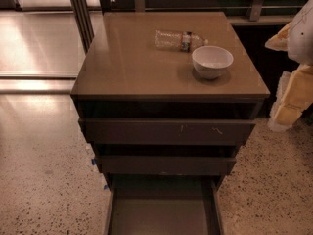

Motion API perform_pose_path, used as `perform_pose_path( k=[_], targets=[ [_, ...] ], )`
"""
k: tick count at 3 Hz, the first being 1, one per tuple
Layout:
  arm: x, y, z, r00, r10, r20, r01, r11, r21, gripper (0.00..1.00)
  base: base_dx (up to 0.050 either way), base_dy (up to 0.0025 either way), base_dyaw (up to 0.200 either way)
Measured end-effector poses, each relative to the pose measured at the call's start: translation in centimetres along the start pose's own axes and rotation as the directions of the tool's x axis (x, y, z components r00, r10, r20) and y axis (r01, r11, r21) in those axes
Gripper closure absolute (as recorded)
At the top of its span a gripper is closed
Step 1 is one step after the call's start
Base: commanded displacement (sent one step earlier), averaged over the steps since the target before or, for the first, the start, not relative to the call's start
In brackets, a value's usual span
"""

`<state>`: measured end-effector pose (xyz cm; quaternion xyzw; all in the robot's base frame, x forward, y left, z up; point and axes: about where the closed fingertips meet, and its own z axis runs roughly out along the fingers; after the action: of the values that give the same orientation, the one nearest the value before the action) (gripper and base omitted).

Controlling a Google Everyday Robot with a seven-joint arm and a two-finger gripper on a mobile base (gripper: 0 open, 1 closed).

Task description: Place water bottle into bottom drawer

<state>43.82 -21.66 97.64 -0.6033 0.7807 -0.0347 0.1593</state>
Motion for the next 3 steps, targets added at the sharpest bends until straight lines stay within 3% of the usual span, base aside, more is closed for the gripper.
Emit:
perform_pose_path(
  k=[1, 2, 3],
  targets=[
    [0.0, 0.0, -0.3, 1.0, 0.0, -0.001, 0.0, 1.0, 0.007, 0.0, 0.0, 0.0, 0.0],
    [0.4, -2.9, -0.7, 1.0, -0.009, -0.004, 0.01, 0.9979, 0.064, 0.0, 0.0, 0.0, 0.0],
    [0.4, -7.3, -1.0, 0.998, -0.061, -0.027, 0.064, 0.9914, 0.114, 0.0, 0.0, 0.0, 0.0]
  ],
)
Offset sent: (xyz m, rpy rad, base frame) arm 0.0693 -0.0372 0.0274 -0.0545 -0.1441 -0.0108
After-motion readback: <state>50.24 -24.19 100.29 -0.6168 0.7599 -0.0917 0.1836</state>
